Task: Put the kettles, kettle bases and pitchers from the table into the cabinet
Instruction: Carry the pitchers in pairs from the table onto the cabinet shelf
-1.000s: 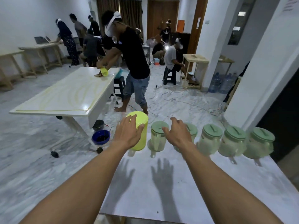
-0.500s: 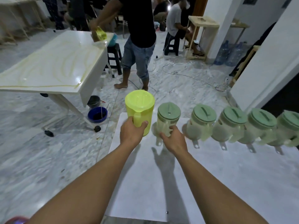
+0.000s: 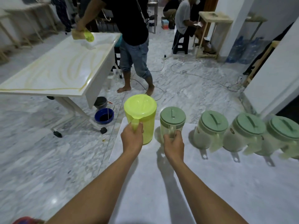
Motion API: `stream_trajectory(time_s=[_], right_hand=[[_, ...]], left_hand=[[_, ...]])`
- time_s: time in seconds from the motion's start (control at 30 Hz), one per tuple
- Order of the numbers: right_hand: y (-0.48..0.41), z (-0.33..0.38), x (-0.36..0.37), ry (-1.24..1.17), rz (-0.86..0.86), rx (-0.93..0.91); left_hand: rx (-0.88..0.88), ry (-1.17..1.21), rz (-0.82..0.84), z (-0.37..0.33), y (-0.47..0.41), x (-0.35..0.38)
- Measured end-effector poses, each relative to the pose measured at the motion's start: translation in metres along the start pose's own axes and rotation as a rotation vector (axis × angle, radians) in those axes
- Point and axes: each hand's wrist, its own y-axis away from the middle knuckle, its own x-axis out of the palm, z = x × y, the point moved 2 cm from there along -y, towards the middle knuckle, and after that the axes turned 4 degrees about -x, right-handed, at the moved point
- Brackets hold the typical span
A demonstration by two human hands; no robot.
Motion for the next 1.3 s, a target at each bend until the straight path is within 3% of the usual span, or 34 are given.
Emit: stream_trajectory(time_s=[0.2, 0.53, 0.83, 1.3], right_hand=[[-0.002, 0.016, -0.013, -0.005, -0.021, -0.065], [0.030, 0.096, -0.042, -0.069, -0.105, -0.167], [0.094, 0.178, -0.109, -0.083, -0.425, -0.236], [0.269, 0.236, -0.251, -0.004, -0.996, -0.184]], left_hand=[[0.002, 0.047, -0.006, -0.020, -0.007, -0.010], [0.204, 0.073, -0.017, -0.114, 0.007, -0.063], [0.426, 0.123, 0.209, -0.206, 0.031, -0.090], [0.694, 0.240, 0.589, -0.299, 0.189, -0.109]])
